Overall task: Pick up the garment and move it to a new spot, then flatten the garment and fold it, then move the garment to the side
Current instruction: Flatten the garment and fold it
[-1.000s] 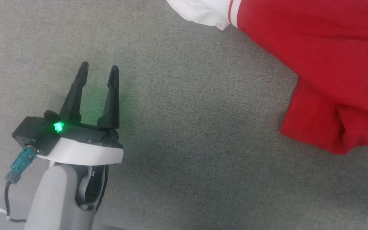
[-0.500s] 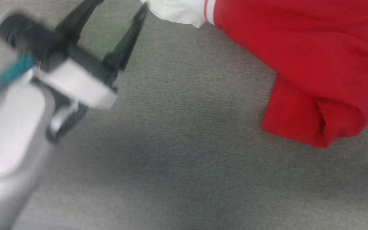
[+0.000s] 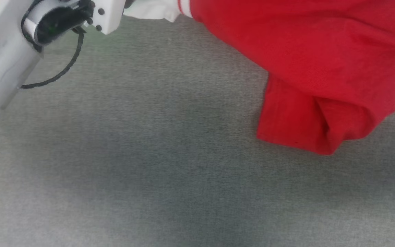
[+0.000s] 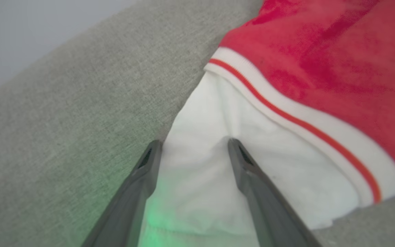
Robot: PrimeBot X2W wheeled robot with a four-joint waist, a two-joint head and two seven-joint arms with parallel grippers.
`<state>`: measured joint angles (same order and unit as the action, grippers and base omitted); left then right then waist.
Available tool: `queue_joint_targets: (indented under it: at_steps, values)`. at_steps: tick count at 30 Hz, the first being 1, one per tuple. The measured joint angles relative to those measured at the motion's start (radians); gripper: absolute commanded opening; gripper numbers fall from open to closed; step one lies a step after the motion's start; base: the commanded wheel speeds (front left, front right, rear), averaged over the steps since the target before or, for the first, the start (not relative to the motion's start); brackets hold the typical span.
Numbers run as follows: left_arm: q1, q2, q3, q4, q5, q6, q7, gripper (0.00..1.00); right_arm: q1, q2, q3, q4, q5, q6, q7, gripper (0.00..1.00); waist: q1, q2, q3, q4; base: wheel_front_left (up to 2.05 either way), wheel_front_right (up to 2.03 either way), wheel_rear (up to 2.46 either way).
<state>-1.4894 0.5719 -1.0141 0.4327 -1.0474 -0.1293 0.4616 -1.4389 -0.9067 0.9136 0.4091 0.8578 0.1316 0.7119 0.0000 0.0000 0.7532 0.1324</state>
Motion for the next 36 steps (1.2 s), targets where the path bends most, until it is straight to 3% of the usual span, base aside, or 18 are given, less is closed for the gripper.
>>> queue_joint_targets:
  at_steps: [4, 8, 9, 10, 11, 18, 25, 29, 36]
  values:
    - [-0.085, 0.013, -0.091, 0.049, -0.081, 0.000, 0.095, 1.00, -0.036, 0.019, 0.038, 0.007, 0.014, 0.000, -0.017, 0.00, 0.0000, 0.0001, 0.019, -0.028, 0.00, 0.00, 0.00]
    - [-0.139, 0.028, -0.160, 0.056, -0.140, 0.000, 0.126, 1.00, -0.064, 0.030, 0.070, 0.017, 0.031, 0.000, -0.038, 0.00, 0.0000, 0.0001, 0.032, -0.048, 0.00, 0.00, 0.00]
    - [-0.149, 0.032, -0.175, 0.052, -0.147, 0.000, 0.126, 0.64, -0.068, 0.033, 0.078, 0.020, 0.036, 0.000, -0.045, 0.00, 0.0000, 0.0001, 0.034, -0.051, 0.00, 0.00, 0.00]
    - [-0.154, 0.037, -0.187, 0.045, -0.162, 0.000, 0.127, 0.04, -0.074, 0.034, 0.086, 0.022, 0.042, 0.000, -0.049, 0.00, 0.0000, 0.0000, 0.035, -0.054, 0.00, 0.00, 0.00]
    - [-0.156, 0.041, -0.193, 0.039, -0.187, 0.000, 0.126, 0.00, -0.079, 0.035, 0.094, 0.026, 0.048, 0.000, -0.054, 0.00, -0.0001, 0.0001, 0.036, -0.056, 0.00, 0.00, 0.00]
    - [-0.165, 0.052, -0.237, 0.025, -0.218, 0.000, 0.027, 0.00, -0.091, 0.052, 0.118, 0.056, 0.103, 0.000, -0.135, 0.00, 0.0000, 0.0000, 0.030, -0.062, 0.00, 0.00, 0.00]
    - [-0.155, 0.051, -0.246, 0.076, -0.261, 0.000, -0.170, 0.00, -0.086, 0.068, 0.101, 0.076, 0.158, -0.001, -0.267, 0.00, 0.0000, 0.0000, -0.001, -0.064, 0.00, 0.00, 0.00]
    - [-0.220, 0.035, -0.182, 0.215, -0.262, 0.000, -0.391, 0.00, -0.167, 0.105, 0.020, 0.175, 0.141, -0.001, -0.437, 0.00, 0.0000, 0.0000, -0.030, -0.073, 0.00, 0.00, 0.00]
    - [-0.388, -0.062, -0.024, 0.431, -0.304, 0.000, -0.664, 0.00, -0.362, 0.242, -0.147, 0.477, 0.041, 0.000, -0.700, 0.00, 0.0000, 0.0000, -0.080, -0.087, 0.00, 0.00, 0.00]
